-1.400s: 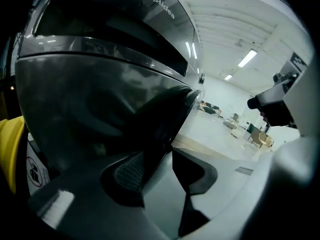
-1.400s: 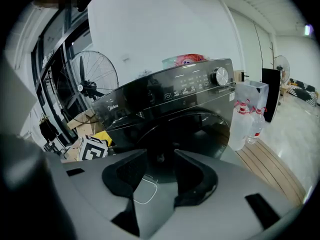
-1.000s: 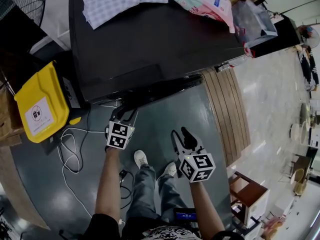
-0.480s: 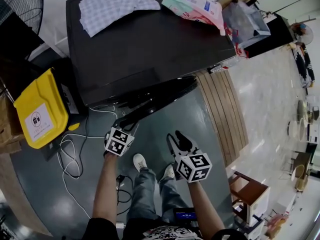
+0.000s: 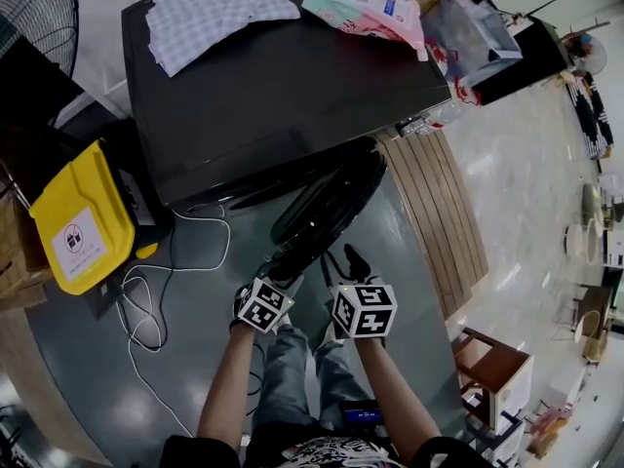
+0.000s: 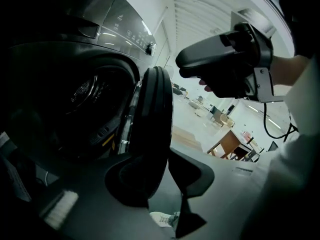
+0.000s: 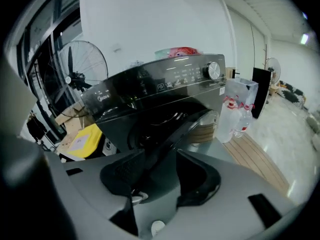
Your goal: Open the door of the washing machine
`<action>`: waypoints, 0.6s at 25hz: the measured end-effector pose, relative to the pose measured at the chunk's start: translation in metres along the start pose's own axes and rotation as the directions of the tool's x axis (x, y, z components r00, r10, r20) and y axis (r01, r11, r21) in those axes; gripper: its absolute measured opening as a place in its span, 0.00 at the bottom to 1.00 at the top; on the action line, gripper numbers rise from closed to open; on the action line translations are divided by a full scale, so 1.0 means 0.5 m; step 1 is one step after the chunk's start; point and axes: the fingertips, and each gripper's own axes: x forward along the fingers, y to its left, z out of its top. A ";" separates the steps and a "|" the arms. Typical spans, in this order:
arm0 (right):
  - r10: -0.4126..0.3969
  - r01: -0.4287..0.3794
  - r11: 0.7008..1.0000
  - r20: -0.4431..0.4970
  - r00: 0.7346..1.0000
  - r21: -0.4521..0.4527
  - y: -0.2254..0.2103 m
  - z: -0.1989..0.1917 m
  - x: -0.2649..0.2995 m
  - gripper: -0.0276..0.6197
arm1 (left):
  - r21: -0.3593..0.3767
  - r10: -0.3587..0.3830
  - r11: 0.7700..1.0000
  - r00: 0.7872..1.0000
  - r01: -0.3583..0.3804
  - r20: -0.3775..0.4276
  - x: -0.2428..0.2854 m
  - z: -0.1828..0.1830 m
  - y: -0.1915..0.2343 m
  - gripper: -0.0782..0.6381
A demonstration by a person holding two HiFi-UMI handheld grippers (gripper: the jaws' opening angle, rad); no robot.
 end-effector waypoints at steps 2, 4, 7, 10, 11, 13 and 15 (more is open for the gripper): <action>-0.069 0.069 0.997 -0.016 0.997 -0.019 -0.018 -0.007 0.006 0.35 | -0.018 -0.016 1.000 1.000 0.016 0.004 0.008 -0.002 -0.020 0.27; -0.112 0.111 0.994 -0.024 0.993 -0.020 -0.032 -0.013 0.010 0.36 | -0.027 -0.031 0.999 1.000 0.031 -0.001 0.017 -0.003 -0.040 0.27; -0.120 0.120 0.993 -0.054 0.991 -0.013 -0.036 -0.030 0.017 0.37 | -0.027 -0.041 0.999 0.999 0.041 0.008 0.028 -0.004 -0.069 0.28; -0.128 0.126 0.992 -0.093 0.987 -0.028 -0.046 -0.056 0.020 0.37 | -0.004 -0.067 0.998 0.998 0.067 0.016 0.039 -0.002 -0.096 0.28; -0.127 0.125 0.992 -0.096 0.987 -0.026 -0.052 -0.061 0.018 0.35 | 0.012 -0.078 0.997 0.997 0.078 0.009 0.042 0.000 -0.105 0.28; -0.120 0.118 0.993 -0.092 0.989 -0.027 -0.062 -0.068 0.011 0.35 | 0.031 -0.098 0.995 0.995 0.098 -0.008 0.042 0.001 -0.119 0.28; -0.108 0.105 0.994 -0.094 0.990 -0.038 -0.069 -0.073 0.005 0.35 | 0.012 -0.118 0.993 0.993 0.118 -0.020 0.032 -0.009 -0.121 0.30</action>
